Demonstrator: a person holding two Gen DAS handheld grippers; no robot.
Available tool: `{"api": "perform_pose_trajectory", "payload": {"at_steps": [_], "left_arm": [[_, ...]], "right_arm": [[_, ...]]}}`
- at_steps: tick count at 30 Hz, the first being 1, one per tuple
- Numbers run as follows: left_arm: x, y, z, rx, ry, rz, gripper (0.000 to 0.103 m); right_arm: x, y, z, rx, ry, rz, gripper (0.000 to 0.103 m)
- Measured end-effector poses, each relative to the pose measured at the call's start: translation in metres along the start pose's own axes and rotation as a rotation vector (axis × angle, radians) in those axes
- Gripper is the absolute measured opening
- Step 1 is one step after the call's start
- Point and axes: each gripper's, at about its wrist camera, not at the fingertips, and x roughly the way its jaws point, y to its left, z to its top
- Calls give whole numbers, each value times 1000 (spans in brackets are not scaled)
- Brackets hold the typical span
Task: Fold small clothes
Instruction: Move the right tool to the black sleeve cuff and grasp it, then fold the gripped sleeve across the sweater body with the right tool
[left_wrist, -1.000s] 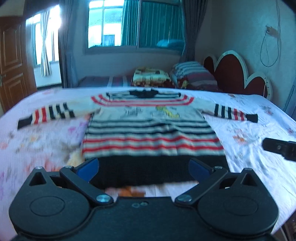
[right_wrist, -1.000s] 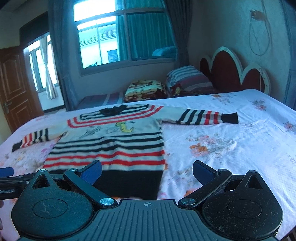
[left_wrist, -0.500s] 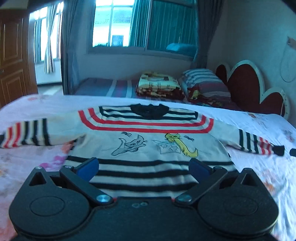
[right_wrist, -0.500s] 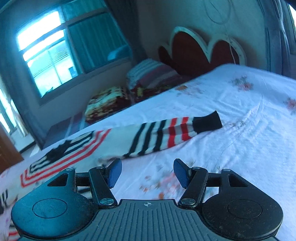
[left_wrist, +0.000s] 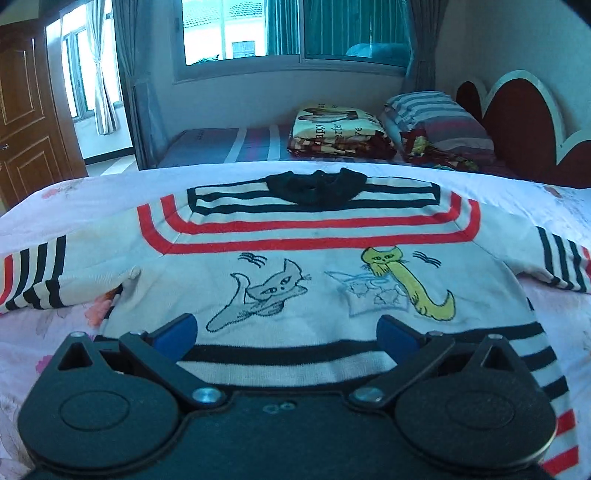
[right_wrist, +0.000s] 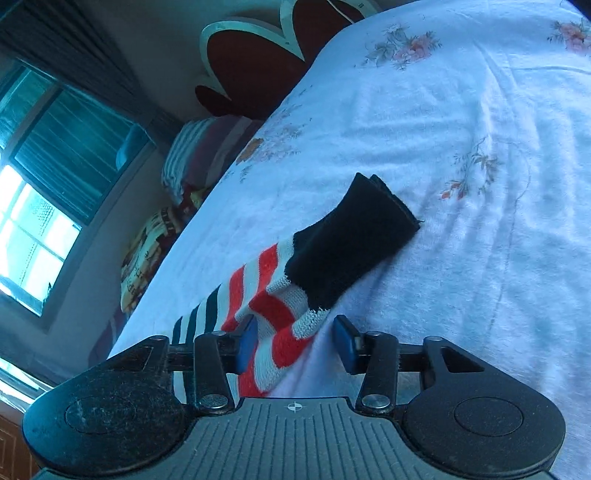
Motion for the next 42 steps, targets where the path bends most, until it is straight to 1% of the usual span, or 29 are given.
{"api": "perform_pose_trajectory", "payload": {"at_steps": [3, 4, 5, 6, 8, 11, 12, 14, 16, 18, 20, 22, 25, 26, 28, 30, 31, 32, 33, 34, 35, 36, 37, 38, 40, 42], "left_arm": [[8, 1, 6, -17, 1, 23, 102], [11, 3, 8, -29, 4, 30, 102], [14, 5, 11, -43, 8, 34, 102], [17, 7, 14, -56, 12, 36, 102], [21, 13, 19, -82, 19, 41, 102], [23, 22, 26, -95, 17, 48, 102], [22, 25, 28, -94, 14, 51, 102], [17, 33, 30, -87, 4, 60, 102], [14, 43, 31, -76, 1, 67, 102], [10, 54, 30, -68, 7, 78, 102], [8, 66, 28, -60, 28, 83, 102], [4, 79, 25, -58, 39, 96, 102], [0, 99, 20, -73, 38, 115, 102], [0, 106, 18, -84, 37, 114, 102], [1, 120, 16, -114, 39, 110, 102], [1, 131, 14, -137, 41, 92, 102], [1, 135, 13, -143, 39, 84, 102], [1, 139, 13, -148, 37, 74, 102], [2, 142, 12, -152, 34, 65, 102], [2, 145, 11, -156, 31, 56, 102], [4, 146, 11, -159, 31, 39, 102], [6, 147, 11, -162, 32, 21, 101], [9, 147, 12, -166, 31, -1, 101], [11, 145, 13, -169, 23, -28, 101], [18, 139, 20, -172, 5, -89, 101], [30, 126, 30, -176, -3, -185, 101]], "right_arm": [[-2, 0, -3, -7, -6, -7, 36], [-2, -2, -2, -4, -9, -6, 28], [-2, -3, -1, -4, -9, -16, 16], [-1, -6, 0, -1, -5, -21, 13], [-1, -10, 4, 5, -1, -7, 10], [-1, -5, 5, -47, -6, -16, 7], [-4, 2, 3, -93, -13, -32, 7], [-7, 33, -4, -278, -67, -60, 6], [-15, 71, -18, -416, -104, -14, 6], [-19, 115, -39, -555, -113, 70, 6], [-18, 157, -69, -662, -78, 169, 6], [-11, 194, -106, -752, 1, 263, 6], [1, 235, -174, -867, 145, 378, 6], [6, 246, -197, -908, 192, 403, 6], [11, 262, -243, -974, 260, 436, 6], [20, 272, -279, -1024, 324, 449, 7], [21, 274, -294, -1041, 337, 447, 7], [27, 275, -305, -1052, 331, 442, 8], [27, 276, -312, -1057, 308, 450, 12], [26, 277, -320, -1057, 300, 457, 30], [24, 279, -327, -1063, 309, 483, 53], [23, 281, -331, -1080, 315, 497, 56], [18, 283, -335, -1104, 301, 487, 56], [20, 283, -329, -1103, 286, 483, 56], [13, 276, -314, -1025, 254, 471, 56], [1, 268, -300, -962, 206, 434, 55]]}}
